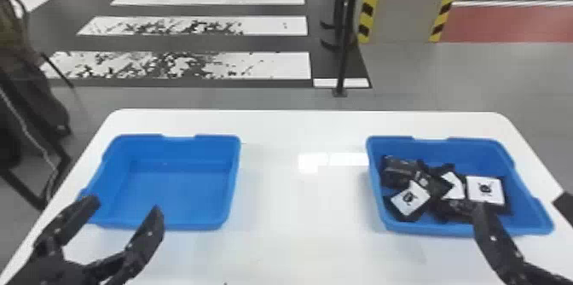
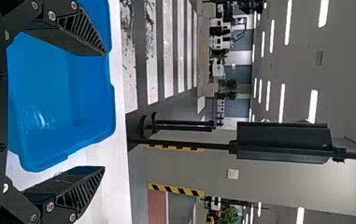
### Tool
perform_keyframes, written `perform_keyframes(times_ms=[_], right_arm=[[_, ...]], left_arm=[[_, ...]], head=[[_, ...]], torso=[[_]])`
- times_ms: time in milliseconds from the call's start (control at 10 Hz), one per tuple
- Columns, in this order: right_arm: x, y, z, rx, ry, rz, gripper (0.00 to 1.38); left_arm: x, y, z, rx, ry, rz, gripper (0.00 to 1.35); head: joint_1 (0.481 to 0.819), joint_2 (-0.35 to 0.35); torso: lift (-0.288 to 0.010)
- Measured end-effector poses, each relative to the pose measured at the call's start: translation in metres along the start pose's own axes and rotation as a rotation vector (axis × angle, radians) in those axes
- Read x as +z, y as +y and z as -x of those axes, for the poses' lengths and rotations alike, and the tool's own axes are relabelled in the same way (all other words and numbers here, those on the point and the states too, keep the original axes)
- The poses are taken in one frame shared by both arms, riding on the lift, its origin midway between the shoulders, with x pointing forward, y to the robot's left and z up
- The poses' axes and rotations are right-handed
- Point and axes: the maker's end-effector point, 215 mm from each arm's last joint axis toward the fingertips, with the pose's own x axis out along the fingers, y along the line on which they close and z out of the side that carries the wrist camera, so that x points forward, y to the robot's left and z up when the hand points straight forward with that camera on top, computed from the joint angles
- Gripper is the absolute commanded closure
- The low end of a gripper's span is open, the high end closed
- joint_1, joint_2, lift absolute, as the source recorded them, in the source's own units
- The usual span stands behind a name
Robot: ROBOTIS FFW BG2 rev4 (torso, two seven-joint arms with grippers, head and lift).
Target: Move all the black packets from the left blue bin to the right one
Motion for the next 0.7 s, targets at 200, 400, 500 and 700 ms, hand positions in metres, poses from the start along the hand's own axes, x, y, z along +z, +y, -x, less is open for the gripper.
perform_keyframes(times_ms=[200,400,500,700], right_arm=[[-0.001,0.004,-0.002,0.009,-0.002,-0.006,0.12],[0.001,0.012,-0.006,0.027,-0.013,-0.011,0.12],[0.002,0.014,-0.007,0.033,-0.016,-0.014,0.12],[0.003,0.015,-0.007,0.035,-0.019,-0.014,0.12]], left_arm=[[-0.005,-0.008,-0.005,-0.012,-0.001,0.018,0.18],[-0.007,-0.013,-0.01,-0.023,-0.004,0.033,0.18],[-0.007,-0.015,-0.011,-0.026,-0.007,0.038,0.18],[-0.009,-0.015,-0.012,-0.027,-0.005,0.044,0.18]], head=[[0.695,0.02],[0.695,0.022],[0.695,0.024],[0.695,0.025]], torso=[[-0.14],[-0.14],[-0.14],[-0.14]])
